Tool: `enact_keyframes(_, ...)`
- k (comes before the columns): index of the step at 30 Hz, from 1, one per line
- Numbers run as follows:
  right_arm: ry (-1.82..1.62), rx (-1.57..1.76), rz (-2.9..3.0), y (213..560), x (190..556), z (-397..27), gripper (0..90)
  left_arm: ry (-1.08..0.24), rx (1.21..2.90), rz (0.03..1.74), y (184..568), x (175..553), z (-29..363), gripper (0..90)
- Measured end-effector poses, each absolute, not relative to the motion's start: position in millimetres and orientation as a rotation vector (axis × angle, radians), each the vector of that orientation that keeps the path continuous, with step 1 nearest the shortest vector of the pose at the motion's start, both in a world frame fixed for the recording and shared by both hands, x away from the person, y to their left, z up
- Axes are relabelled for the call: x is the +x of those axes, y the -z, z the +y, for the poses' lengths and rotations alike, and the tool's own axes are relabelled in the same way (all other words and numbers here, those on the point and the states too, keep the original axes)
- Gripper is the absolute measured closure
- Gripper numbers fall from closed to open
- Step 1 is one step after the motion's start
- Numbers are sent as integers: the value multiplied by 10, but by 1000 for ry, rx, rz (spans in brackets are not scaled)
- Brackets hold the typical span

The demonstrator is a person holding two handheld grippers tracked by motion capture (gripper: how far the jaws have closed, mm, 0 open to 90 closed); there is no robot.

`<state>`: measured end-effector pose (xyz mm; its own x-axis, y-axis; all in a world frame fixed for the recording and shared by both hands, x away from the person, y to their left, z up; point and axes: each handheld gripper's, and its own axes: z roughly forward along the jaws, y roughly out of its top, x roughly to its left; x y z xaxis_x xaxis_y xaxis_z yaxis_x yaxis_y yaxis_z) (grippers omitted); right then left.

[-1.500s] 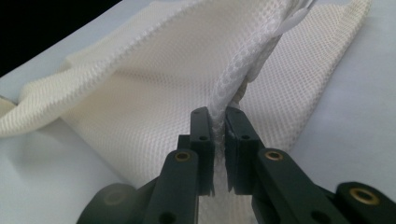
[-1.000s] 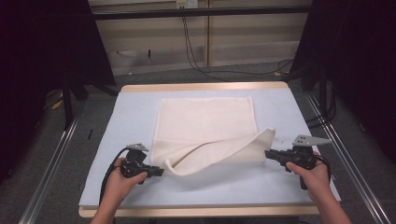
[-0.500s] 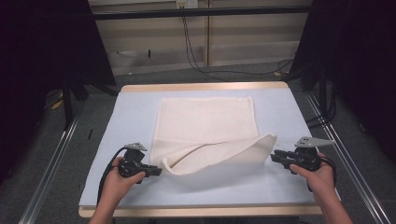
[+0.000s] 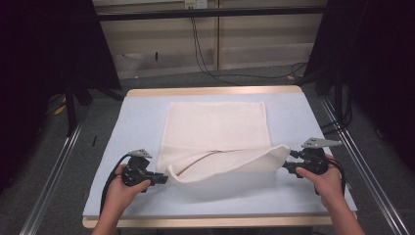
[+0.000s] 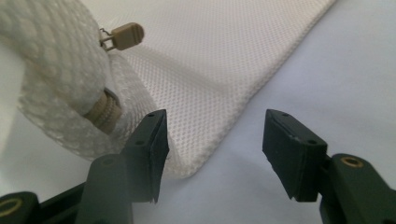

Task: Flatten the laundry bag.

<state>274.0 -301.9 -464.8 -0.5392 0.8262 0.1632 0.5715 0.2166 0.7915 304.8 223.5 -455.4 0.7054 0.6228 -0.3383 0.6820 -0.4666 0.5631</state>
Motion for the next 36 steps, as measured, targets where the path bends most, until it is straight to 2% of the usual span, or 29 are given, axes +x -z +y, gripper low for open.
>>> enact_keyframes(7,-1233,1269,2262,4691,2708,-2973,367,92,2219,984,4548,3058,2258,793)
enact_keyframes(13,-1210,1265,2296,4737,2680,-2978,362,88,2179,1010,4533,3069,2291,715)
enact_keyframes(16,-1200,1253,2314,4760,2681,-2961,379,76,2154,1025,4532,3077,2315,642)
enact_keyframes(23,-1162,1223,2364,4817,2674,-2893,405,79,2137,1025,4547,3091,2361,570)
enact_keyframes(27,-1142,1203,2373,4860,2656,-2849,431,53,2150,1017,4554,3099,2367,485)
enact_keyframes(30,-1133,1210,2369,4857,2643,-2837,473,45,2160,1008,4589,3098,2347,456)
enact_keyframes(33,-1172,1184,2402,4858,2630,-2826,642,43,2186,991,4601,3100,2326,449)
enact_keyframes(36,-1178,1196,2403,4860,2621,-2817,687,40,2198,983,4621,3100,2310,446)
